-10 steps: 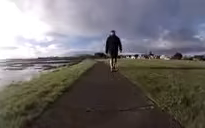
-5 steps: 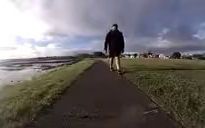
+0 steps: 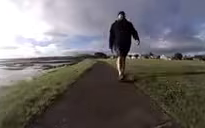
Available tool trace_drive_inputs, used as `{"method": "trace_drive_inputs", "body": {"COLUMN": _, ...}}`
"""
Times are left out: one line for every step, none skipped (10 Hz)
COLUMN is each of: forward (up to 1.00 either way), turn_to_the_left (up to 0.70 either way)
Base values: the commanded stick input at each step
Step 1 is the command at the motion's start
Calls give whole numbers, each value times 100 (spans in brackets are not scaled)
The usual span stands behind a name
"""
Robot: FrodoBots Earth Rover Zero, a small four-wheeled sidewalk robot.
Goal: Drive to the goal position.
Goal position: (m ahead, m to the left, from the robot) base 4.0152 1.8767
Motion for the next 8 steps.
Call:
{"method": "trace_drive_inputs", "body": {"forward": 70, "turn_to_the_left": 0}}
{"method": "trace_drive_inputs", "body": {"forward": 70, "turn_to_the_left": 0}}
{"method": "trace_drive_inputs", "body": {"forward": 70, "turn_to_the_left": 0}}
{"method": "trace_drive_inputs", "body": {"forward": 70, "turn_to_the_left": 0}}
{"method": "trace_drive_inputs", "body": {"forward": 70, "turn_to_the_left": 0}}
{"method": "trace_drive_inputs", "body": {"forward": 70, "turn_to_the_left": 0}}
{"method": "trace_drive_inputs", "body": {"forward": 70, "turn_to_the_left": 0}}
{"method": "trace_drive_inputs", "body": {"forward": 70, "turn_to_the_left": 0}}
